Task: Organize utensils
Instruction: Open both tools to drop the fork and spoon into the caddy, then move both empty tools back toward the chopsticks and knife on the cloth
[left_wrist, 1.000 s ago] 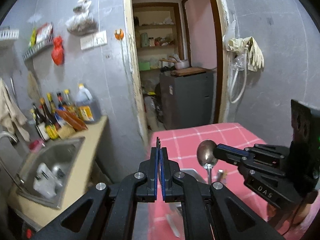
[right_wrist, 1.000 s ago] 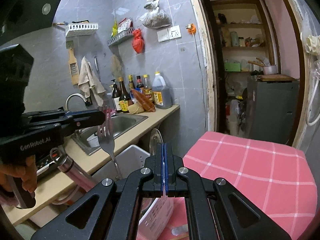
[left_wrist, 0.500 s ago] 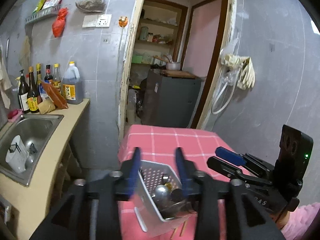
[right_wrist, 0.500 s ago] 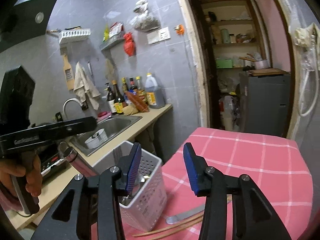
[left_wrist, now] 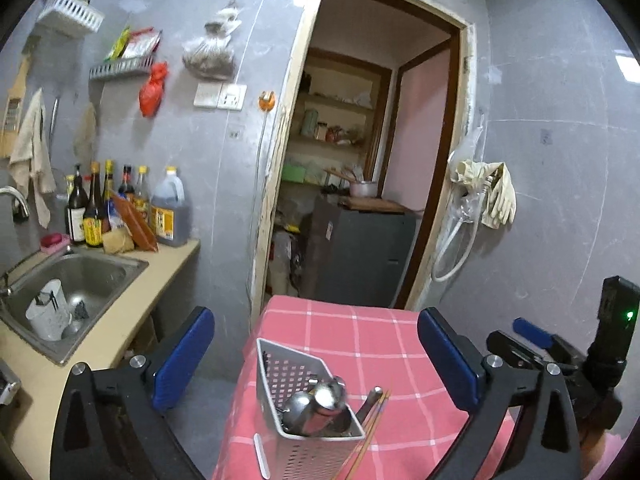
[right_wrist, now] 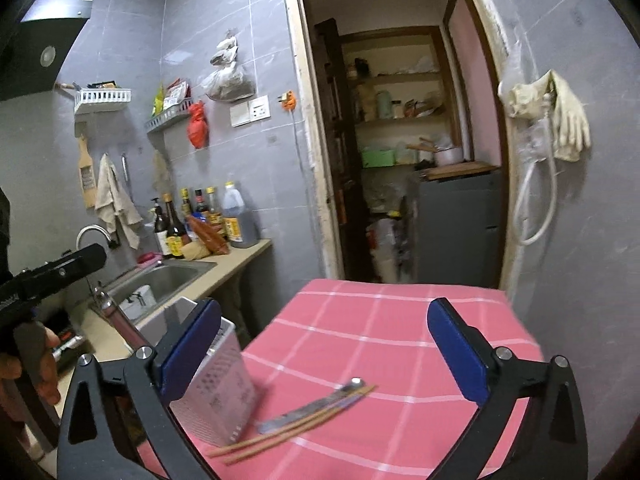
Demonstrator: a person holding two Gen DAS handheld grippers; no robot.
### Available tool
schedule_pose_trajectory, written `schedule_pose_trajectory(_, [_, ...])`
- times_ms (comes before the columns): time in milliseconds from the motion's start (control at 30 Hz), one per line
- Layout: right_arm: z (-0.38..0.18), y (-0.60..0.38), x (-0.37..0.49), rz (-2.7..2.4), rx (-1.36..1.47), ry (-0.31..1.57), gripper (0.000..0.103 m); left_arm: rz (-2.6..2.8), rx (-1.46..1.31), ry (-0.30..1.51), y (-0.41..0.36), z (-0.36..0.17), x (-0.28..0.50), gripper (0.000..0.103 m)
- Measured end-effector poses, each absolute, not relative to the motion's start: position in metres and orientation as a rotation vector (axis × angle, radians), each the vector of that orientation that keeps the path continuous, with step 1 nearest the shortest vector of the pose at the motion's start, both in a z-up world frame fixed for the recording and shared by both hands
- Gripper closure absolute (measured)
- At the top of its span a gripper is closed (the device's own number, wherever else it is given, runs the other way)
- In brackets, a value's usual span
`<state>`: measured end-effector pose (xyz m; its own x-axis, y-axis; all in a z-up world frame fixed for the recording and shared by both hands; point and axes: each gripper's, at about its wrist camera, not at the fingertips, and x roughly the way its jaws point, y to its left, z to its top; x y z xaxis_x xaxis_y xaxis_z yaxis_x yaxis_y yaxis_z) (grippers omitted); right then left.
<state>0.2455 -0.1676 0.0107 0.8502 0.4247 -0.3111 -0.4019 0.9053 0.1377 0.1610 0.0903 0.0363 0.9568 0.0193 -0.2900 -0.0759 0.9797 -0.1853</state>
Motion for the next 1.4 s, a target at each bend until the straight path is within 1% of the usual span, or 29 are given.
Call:
schedule_pose_trajectory(167, [0.016, -0.188, 0.233, 0.395, 0.04, 0.342, 0.001, 0.001, -0.13, 0.263, 0.064, 0.039, 0.156, 0.001])
schedule_pose_trajectory(400, [0.022, -0.228, 0.221, 0.312, 0.039, 0.347, 0.001, -0.078, -0.11, 0.257, 0.032, 0.042, 0.165, 0.001])
schedule_pose_trajectory(800, [0.009, -0.29, 0.222, 0.192, 0.056, 0.402, 0.001, -0.208, -0.087, 0.31, -0.029, 0.024, 0.192, 0.001])
schedule_pose_trajectory(967, [-0.008, -0.313, 0.231, 0.166, 0.057, 0.448, 0.002, -0.25, -0.095, 0.399, -0.055, 0.008, 0.214, 0.001])
schedule_pose_trajectory(1100, [-0.033, -0.333, 0.244, 0.191, 0.091, 0.51, 0.002, -0.245, -0.123, 0.471, -0.068, -0.009, 0.233, 0.001])
schedule_pose_trajectory(1400, [-0.093, -0.353, 0.28, 0.272, 0.176, 0.647, 0.002, -0.156, -0.126, 0.617, -0.08, -0.067, 0.254, 0.001])
